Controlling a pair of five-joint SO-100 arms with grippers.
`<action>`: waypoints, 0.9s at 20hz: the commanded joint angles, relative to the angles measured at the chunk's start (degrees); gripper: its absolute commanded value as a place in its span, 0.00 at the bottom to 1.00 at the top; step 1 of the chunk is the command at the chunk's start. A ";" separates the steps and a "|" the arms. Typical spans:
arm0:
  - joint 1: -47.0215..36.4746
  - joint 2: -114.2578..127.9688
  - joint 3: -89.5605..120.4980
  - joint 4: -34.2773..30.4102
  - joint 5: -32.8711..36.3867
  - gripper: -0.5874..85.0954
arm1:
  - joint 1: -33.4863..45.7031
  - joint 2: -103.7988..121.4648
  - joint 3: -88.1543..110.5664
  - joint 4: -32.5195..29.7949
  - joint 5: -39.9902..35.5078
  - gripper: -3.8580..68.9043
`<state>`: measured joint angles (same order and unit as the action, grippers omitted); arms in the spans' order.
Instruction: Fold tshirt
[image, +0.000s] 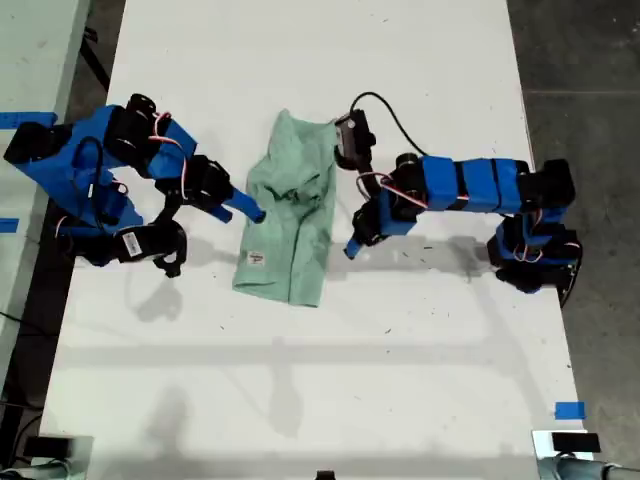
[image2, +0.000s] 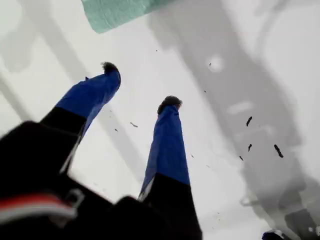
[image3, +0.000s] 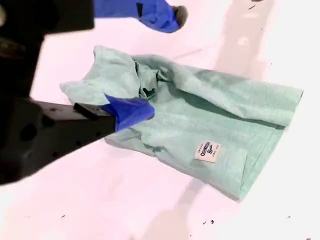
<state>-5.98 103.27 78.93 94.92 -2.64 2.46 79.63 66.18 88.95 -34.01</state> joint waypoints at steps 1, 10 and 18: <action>1.14 4.57 0.70 0.26 -1.49 0.29 | -1.05 4.83 -0.70 -0.44 0.79 0.33; 4.39 -7.21 5.98 -1.58 -4.22 0.30 | -5.54 -3.34 -14.15 -3.60 7.12 0.32; 1.85 -0.26 29.88 -20.39 -3.60 0.30 | -7.21 -18.28 -23.99 -11.60 14.85 0.42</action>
<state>-1.85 97.73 102.30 82.09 -6.68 -4.04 62.23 47.55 80.86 -20.21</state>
